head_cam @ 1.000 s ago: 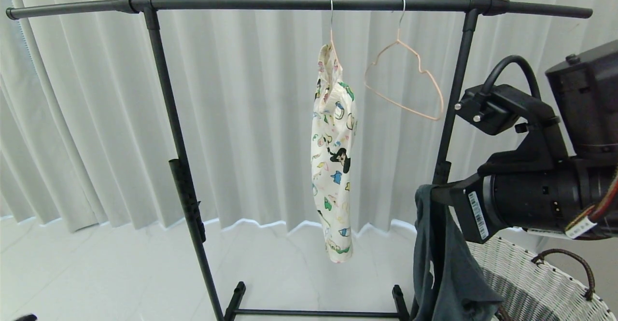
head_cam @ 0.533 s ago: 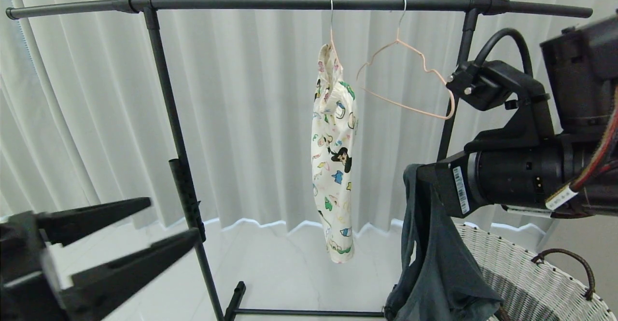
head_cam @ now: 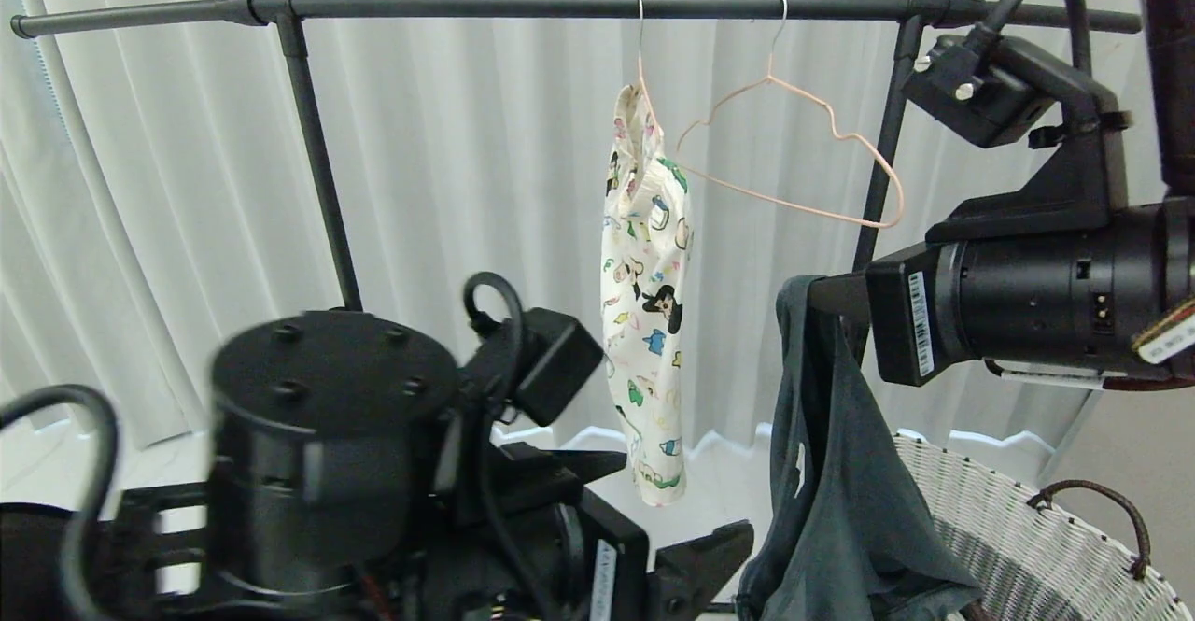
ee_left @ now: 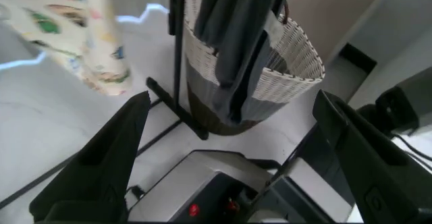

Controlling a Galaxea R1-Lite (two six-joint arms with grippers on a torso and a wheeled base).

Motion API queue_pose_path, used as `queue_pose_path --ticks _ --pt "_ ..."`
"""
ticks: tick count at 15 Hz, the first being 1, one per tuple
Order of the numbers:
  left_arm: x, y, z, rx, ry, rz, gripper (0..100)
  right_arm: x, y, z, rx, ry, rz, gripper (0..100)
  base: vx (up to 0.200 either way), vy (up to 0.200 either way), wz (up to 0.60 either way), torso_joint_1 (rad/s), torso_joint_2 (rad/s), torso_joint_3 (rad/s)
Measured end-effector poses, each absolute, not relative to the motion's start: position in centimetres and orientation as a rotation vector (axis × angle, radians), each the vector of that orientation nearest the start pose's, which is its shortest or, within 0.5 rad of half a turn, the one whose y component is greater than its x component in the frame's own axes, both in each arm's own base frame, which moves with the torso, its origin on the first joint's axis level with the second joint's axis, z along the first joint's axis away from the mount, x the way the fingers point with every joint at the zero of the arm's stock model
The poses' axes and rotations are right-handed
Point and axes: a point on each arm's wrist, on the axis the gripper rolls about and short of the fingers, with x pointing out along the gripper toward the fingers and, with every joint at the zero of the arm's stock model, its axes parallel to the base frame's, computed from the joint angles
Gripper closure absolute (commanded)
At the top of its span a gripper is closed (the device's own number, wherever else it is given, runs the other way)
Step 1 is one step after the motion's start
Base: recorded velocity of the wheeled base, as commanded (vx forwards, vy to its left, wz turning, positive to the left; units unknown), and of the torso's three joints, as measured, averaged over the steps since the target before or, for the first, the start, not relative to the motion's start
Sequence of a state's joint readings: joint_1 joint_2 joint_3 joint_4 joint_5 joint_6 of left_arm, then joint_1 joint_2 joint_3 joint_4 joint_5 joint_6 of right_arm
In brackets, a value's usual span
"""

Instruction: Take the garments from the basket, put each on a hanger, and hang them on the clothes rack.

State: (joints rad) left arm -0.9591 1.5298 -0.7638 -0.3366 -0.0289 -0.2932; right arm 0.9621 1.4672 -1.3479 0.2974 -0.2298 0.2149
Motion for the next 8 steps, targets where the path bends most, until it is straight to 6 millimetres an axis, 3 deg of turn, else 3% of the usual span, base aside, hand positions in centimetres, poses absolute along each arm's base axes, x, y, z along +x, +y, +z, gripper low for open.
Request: queue_pose_path --ticks 4,8 --pt "17.7 -25.6 15.2 -0.043 0.595 -0.889 0 14.2 19.5 31.3 -0.032 0.420 0.680 100 0.000 0.000 0.00 0.000 0.00 0.000" --pt "20.2 -26.9 12.9 -0.071 0.625 -0.837 0 14.0 19.2 31.7 -0.024 0.409 0.681 100 0.000 0.000 0.00 0.000 0.00 0.000"
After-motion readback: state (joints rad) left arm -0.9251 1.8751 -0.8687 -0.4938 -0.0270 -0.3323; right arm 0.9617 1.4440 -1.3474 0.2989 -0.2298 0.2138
